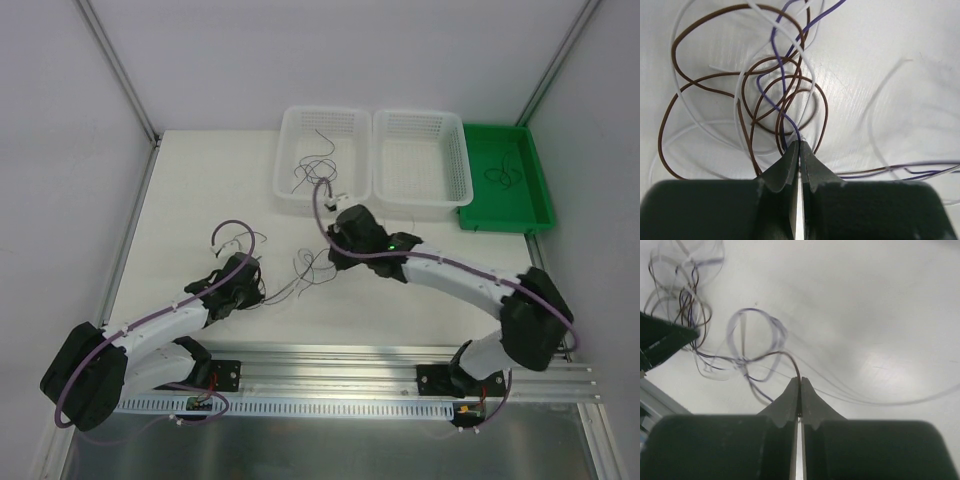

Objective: Untangle the cables
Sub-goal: Untie the cable, then place the cable in the bin.

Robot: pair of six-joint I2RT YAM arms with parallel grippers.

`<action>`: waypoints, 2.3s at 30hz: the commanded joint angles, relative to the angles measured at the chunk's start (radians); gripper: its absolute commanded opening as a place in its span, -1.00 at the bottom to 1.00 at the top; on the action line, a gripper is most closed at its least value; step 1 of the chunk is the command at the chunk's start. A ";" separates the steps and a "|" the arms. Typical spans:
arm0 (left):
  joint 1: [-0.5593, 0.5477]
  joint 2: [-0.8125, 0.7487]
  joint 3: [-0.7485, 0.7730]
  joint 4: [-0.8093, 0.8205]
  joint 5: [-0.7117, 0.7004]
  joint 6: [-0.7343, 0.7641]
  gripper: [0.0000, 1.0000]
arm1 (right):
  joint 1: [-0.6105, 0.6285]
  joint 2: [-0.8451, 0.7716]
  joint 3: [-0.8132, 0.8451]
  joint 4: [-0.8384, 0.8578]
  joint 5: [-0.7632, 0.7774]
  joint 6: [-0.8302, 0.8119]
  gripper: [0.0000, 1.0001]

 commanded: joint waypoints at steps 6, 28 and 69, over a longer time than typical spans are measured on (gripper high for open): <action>-0.005 0.016 -0.020 -0.001 -0.065 -0.005 -1.00 | -0.302 -0.614 -0.100 -0.286 0.115 -0.103 -0.99; 0.036 -0.020 0.015 -0.075 -0.117 0.016 -1.00 | -0.645 -0.770 0.537 -0.554 0.259 -0.196 -0.99; 0.139 -0.330 0.382 -0.443 0.035 0.538 0.98 | -0.810 -0.376 0.726 -0.183 0.454 -0.385 -0.99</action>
